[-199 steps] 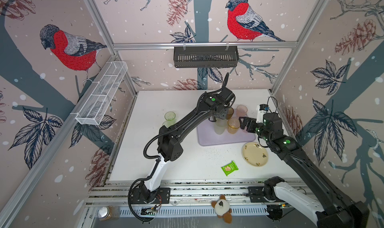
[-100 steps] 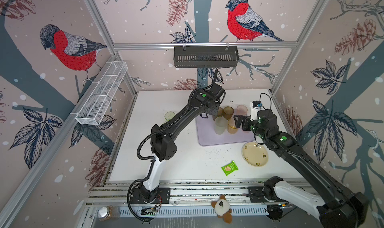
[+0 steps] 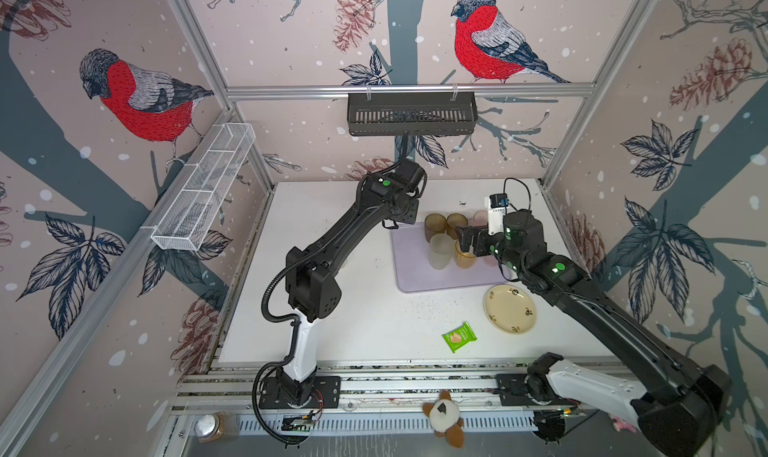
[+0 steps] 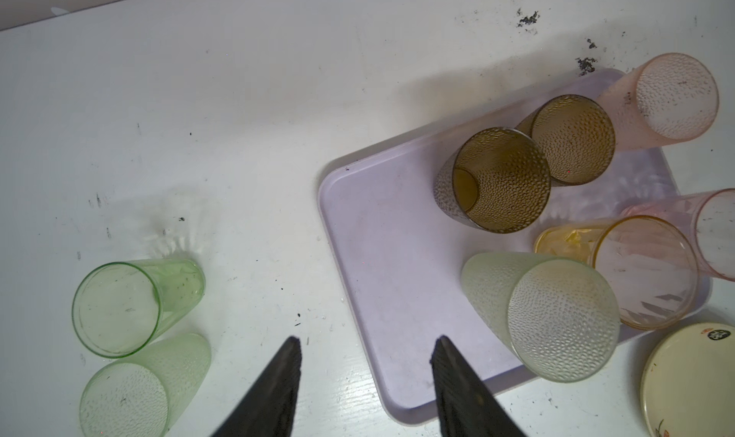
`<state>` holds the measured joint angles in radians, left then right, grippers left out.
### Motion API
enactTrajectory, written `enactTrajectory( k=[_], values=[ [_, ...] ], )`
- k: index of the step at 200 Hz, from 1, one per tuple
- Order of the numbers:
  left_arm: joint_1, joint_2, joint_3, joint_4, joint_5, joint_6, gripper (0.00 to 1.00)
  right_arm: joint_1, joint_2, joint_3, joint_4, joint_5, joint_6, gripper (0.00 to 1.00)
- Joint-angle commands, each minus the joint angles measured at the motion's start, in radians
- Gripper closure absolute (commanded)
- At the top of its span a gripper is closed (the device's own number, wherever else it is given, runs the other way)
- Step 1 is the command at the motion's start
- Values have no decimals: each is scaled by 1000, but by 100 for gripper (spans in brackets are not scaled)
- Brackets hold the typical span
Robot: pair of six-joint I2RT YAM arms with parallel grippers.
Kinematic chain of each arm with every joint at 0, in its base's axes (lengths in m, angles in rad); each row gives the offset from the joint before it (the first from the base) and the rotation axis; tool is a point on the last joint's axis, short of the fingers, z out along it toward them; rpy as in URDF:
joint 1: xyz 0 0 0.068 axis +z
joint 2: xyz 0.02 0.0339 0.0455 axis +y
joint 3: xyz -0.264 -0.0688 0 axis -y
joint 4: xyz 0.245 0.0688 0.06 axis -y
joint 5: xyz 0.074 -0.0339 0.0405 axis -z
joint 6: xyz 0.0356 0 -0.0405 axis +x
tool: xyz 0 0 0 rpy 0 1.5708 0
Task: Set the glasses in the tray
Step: 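Raise the left gripper and swing it back toward the small green cups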
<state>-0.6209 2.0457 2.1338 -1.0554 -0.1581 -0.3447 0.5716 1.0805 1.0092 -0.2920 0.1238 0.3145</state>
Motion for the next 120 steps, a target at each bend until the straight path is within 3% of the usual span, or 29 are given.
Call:
enactTrajectory(
  k=[1, 120],
  values=[
    [23, -27, -34, 20, 8, -12, 45, 16, 12, 23, -6, 20, -20, 0],
    [199, -135, -281, 154, 23, -27, 42, 140, 110, 109, -21, 42, -70, 0]
  ],
)
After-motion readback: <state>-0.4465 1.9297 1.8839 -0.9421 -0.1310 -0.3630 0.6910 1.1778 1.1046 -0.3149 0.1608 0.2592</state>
